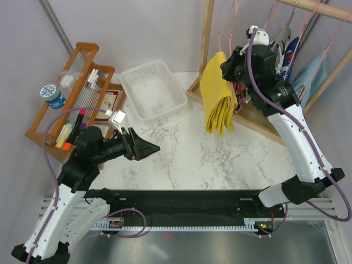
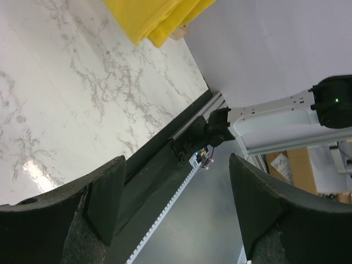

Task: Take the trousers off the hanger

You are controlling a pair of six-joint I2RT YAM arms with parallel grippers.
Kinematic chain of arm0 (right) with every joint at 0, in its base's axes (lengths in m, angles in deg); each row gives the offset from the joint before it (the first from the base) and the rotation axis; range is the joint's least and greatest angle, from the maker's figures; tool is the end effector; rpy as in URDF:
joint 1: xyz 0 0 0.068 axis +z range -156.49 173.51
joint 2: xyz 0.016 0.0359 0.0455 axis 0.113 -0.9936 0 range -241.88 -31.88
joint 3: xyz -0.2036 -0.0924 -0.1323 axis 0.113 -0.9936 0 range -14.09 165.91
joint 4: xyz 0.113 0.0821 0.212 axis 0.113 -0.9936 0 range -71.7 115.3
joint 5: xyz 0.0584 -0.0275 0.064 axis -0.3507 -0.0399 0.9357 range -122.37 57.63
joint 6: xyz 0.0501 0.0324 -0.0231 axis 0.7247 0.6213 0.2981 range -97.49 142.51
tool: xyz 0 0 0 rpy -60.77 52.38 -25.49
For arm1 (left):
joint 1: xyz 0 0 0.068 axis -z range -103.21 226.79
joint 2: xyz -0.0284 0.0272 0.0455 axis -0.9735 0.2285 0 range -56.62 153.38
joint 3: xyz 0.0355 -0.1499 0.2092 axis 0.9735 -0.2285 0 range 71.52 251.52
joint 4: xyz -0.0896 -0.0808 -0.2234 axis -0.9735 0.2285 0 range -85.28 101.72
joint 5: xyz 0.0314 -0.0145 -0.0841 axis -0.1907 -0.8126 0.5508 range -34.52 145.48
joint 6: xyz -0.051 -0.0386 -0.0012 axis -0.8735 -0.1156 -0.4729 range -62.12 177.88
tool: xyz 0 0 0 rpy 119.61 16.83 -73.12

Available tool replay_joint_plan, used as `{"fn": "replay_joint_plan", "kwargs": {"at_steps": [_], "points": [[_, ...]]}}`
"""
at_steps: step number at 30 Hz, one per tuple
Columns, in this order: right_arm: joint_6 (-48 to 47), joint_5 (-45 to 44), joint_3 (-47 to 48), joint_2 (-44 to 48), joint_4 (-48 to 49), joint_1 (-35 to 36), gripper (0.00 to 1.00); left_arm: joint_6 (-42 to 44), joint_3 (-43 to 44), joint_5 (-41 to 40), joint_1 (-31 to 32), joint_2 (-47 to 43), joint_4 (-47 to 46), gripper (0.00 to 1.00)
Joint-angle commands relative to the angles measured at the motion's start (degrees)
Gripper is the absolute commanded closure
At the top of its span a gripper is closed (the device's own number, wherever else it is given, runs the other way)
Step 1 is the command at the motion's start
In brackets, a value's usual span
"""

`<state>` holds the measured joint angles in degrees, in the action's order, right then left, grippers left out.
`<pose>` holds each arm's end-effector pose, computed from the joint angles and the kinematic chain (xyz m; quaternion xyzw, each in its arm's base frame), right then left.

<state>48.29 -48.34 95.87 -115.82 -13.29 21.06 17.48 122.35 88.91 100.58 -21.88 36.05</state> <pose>0.2713 0.1261 0.4940 0.0750 0.7740 0.1811 0.6021 0.1138 -0.0801 0.3493 0.0629 0.7783 -0.5025 0.3712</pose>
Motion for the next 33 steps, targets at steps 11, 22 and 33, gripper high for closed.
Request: {"fn": "replay_joint_plan", "kwargs": {"at_steps": [11,22,33], "points": [[7.2,5.2,-4.0,10.3,-2.8,4.3,1.00,25.9,28.9,-58.0,47.3,26.1,-4.9,0.17],[12.1,3.3,-8.3,14.2,-2.4,7.7,1.00,38.1,36.7,-72.4,57.8,40.8,-14.5,0.22],[14.2,3.9,-11.7,17.8,-1.2,8.1,1.00,38.6,41.8,-76.0,57.8,47.3,-14.9,0.32]]}}
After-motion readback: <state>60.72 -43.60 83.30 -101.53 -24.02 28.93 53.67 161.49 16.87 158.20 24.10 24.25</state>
